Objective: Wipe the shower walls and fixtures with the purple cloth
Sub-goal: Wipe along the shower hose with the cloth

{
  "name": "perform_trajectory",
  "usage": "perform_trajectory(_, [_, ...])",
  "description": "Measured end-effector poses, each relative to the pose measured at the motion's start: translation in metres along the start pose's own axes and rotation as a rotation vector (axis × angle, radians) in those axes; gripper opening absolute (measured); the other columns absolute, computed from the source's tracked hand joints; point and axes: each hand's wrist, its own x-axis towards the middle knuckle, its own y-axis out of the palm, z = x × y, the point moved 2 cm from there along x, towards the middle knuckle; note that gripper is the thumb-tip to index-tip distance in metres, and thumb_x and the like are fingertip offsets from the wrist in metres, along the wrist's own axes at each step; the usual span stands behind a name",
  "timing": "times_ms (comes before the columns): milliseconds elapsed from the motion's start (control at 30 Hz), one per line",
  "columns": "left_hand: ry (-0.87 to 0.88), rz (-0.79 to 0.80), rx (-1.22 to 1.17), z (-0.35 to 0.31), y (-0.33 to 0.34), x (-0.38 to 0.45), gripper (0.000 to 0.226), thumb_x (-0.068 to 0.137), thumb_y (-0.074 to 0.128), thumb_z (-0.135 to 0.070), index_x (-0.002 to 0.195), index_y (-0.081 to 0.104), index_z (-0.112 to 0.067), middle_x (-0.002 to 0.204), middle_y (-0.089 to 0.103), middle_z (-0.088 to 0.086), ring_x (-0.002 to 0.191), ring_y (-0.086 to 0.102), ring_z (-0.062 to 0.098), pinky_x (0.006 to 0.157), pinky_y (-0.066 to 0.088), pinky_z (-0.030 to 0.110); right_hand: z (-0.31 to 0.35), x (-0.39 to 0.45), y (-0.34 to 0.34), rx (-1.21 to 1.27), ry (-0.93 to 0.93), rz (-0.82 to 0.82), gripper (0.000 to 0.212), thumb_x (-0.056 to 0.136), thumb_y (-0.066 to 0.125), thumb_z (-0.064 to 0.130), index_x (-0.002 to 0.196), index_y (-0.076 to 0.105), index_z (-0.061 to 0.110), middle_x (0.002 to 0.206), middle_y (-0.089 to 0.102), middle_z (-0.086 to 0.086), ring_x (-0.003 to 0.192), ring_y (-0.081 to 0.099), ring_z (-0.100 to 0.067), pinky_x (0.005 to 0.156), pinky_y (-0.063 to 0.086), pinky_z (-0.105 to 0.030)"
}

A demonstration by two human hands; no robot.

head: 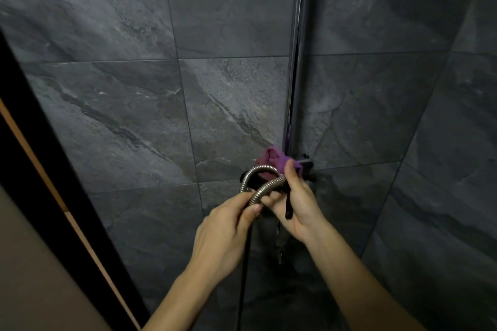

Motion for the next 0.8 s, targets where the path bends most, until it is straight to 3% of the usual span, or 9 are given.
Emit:
perform_trajectory(133, [0.020, -0.033, -0.063, -0.002, -0.009, 0.007, 0.022, 0.092, 0.041, -0.056, 0.105, 0.056, -0.047, 0.082, 0.063, -0.022, 0.080, 0.062, 0.010, 0.076, 0.053, 0.044, -0.024, -0.010, -0.022, 0.024, -0.019, 0.005, 0.060, 0.087, 0.059, 0.029, 0.142, 0.042, 0.013, 0.125, 0.064, -0.022, 0.110, 0.066, -0.036, 0.084, 0.057, -0.050])
perform_trajectory(267, [0.016, -0.055, -0.138, -0.009, -0.016, 0.016, 0.020, 0.092, 0.046, -0.054, 0.094, 0.058, -0.038, 0.080, 0.065, -0.016, 0.077, 0.063, 0.011, 0.073, 0.053, 0.048, -0.047, -0.024, -0.038, 0.016, 0.008, 0.031, 0.047, 0.089, 0.057, 0.017, 0.135, 0.049, 0.019, 0.126, 0.064, -0.020, 0.112, 0.065, -0.036, 0.092, 0.051, -0.052])
perform_trajectory(367, [-0.002, -0.076, -0.190, -0.009, -0.022, 0.027, 0.032, 0.088, 0.044, -0.059, 0.094, 0.059, -0.031, 0.081, 0.068, -0.010, 0.082, 0.066, 0.016, 0.074, 0.054, 0.052, -0.062, -0.033, -0.053, 0.010, 0.013, 0.053, 0.058, 0.081, 0.066, 0.016, 0.136, 0.047, 0.022, 0.128, 0.062, -0.021, 0.112, 0.064, -0.038, 0.090, 0.052, -0.053])
perform_trajectory(433, [-0.030, -0.087, -0.219, -0.010, -0.026, 0.035, 0.042, 0.085, 0.043, -0.063, 0.091, 0.060, -0.026, 0.081, 0.069, -0.006, 0.082, 0.067, 0.019, 0.074, 0.054, 0.054, -0.072, -0.038, -0.063, -0.033, 0.003, 0.078, 0.082, 0.066, 0.087, 0.022, 0.136, 0.045, 0.022, 0.129, 0.062, -0.021, 0.114, 0.062, -0.040, 0.085, 0.055, -0.050])
perform_trajectory(533, [-0.075, -0.106, -0.306, -0.014, -0.027, 0.048, 0.043, 0.081, 0.047, -0.064, 0.081, 0.059, -0.022, 0.080, 0.073, -0.007, 0.074, 0.067, 0.019, 0.075, 0.054, 0.058, -0.086, -0.045, -0.074, -0.336, -0.055, 0.071, 0.098, 0.047, 0.097, 0.030, 0.131, 0.047, 0.022, 0.128, 0.063, -0.016, 0.118, 0.061, -0.032, 0.094, 0.052, -0.045])
perform_trajectory(600, [-0.120, -0.111, -0.380, -0.019, -0.025, 0.054, 0.041, 0.080, 0.050, -0.061, 0.080, 0.058, -0.020, 0.080, 0.075, -0.008, 0.068, 0.065, 0.017, 0.075, 0.053, 0.055, -0.095, -0.050, -0.079, -0.542, -0.142, 0.028, 0.089, 0.047, 0.093, 0.027, 0.126, 0.050, 0.022, 0.121, 0.067, -0.009, 0.115, 0.063, -0.022, 0.092, 0.052, -0.030])
perform_trajectory(667, [-0.135, -0.105, -0.410, -0.025, -0.024, 0.058, 0.037, 0.082, 0.053, -0.055, 0.080, 0.058, -0.019, 0.081, 0.076, -0.008, 0.066, 0.064, 0.016, 0.074, 0.053, 0.052, -0.099, -0.053, -0.081, -0.585, -0.222, -0.033, 0.077, 0.049, 0.086, 0.027, 0.118, 0.055, 0.020, 0.111, 0.071, -0.004, 0.109, 0.065, -0.020, 0.086, 0.050, -0.021])
perform_trajectory(800, [-0.123, -0.110, -0.429, -0.027, -0.024, 0.063, 0.041, 0.087, 0.058, -0.047, 0.084, 0.062, -0.007, 0.085, 0.076, -0.002, 0.064, 0.061, 0.011, 0.069, 0.054, 0.049, -0.091, -0.051, -0.079, -0.603, -0.318, -0.126, 0.069, 0.053, 0.082, 0.034, 0.116, 0.059, 0.021, 0.106, 0.072, 0.000, 0.102, 0.066, -0.015, 0.092, 0.050, -0.026])
